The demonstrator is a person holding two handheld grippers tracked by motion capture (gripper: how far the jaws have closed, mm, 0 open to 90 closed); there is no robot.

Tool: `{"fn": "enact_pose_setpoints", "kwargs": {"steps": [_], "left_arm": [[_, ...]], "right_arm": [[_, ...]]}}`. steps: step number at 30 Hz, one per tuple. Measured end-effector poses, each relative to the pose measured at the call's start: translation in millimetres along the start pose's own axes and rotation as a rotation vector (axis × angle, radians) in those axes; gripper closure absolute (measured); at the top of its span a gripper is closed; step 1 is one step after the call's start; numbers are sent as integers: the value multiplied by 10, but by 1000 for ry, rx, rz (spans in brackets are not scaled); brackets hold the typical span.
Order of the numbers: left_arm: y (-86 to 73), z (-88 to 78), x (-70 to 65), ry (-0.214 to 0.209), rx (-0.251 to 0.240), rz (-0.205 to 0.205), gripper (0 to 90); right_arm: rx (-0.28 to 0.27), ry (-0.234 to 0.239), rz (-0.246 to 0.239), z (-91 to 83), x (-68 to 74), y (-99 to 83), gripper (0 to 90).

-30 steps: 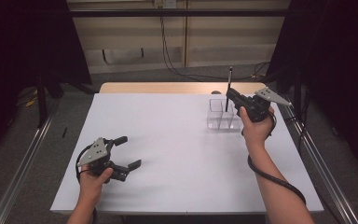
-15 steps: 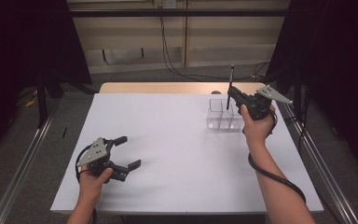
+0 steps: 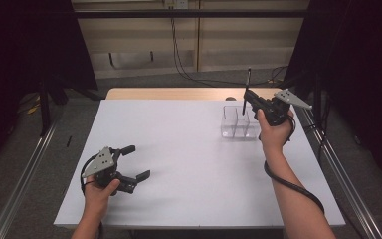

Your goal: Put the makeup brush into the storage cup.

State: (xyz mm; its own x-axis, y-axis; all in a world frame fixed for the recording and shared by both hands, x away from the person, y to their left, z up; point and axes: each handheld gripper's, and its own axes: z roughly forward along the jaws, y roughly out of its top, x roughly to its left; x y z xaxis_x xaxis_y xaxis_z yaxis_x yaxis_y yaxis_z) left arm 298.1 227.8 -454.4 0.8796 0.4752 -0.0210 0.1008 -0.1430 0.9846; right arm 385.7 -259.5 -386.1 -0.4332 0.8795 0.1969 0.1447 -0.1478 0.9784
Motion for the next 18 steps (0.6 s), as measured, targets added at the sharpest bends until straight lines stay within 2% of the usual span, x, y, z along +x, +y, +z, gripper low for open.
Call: {"fn": "enact_pose_setpoints", "kwargs": {"steps": [18], "left_arm": [[-2, -4, -2, -2, -2, -4, 0]], "right_arm": [[1, -19, -2, 44, -53, -10, 843]]}}
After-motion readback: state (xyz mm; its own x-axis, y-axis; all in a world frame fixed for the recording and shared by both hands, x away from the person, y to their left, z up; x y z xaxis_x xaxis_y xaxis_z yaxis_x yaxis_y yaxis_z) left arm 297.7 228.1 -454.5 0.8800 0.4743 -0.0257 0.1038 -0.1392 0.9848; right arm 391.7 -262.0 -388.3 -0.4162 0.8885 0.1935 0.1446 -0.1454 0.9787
